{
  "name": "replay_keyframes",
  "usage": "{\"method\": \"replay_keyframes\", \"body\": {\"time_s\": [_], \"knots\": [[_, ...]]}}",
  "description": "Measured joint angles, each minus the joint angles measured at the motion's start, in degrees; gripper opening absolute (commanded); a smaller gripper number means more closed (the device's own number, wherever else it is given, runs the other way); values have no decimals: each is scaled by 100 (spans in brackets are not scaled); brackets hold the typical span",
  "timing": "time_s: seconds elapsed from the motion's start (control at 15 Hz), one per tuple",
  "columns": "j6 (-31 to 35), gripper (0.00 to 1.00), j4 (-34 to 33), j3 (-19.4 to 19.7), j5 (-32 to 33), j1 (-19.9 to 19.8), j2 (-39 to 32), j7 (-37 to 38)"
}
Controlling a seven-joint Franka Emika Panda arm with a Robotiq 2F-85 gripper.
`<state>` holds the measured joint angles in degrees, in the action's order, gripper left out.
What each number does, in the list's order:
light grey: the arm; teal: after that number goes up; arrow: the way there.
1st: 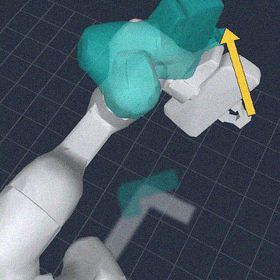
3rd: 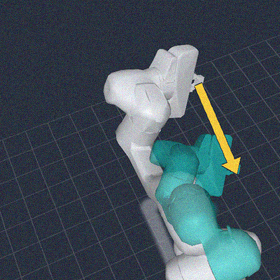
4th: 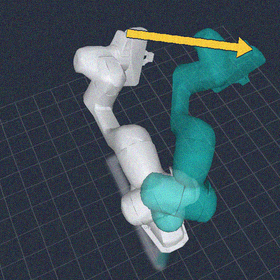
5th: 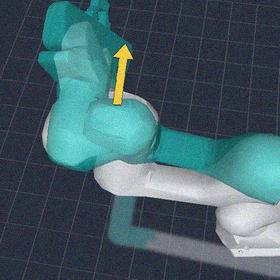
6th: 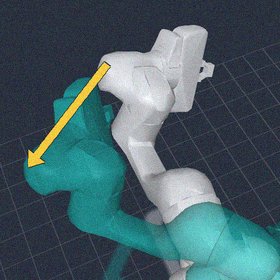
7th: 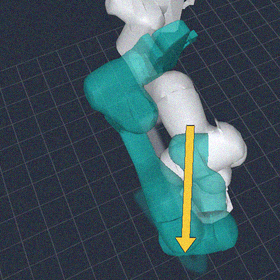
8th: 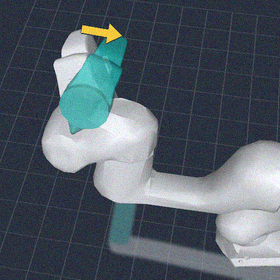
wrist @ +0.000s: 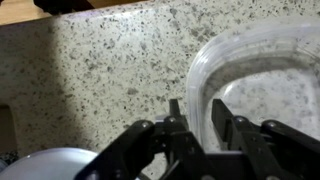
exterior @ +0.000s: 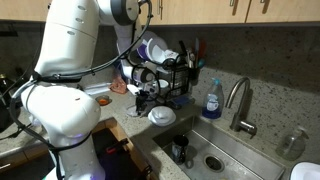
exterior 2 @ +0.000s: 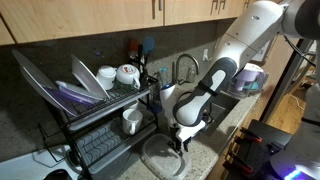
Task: Pick up the plastic bowl from the countertop and slightly move it to the right
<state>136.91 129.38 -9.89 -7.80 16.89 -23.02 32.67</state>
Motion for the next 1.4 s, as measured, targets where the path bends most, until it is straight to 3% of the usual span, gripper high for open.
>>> {"method": "replay_keyframes", "body": {"time_s": [0.27,0.67,1.4], "knots": [[0,99,109,-1,19,63,182,11],[-3,100,470,-28,79,254,844,30],[-399,100,1204,-471,77,310,2185,-250]]}}
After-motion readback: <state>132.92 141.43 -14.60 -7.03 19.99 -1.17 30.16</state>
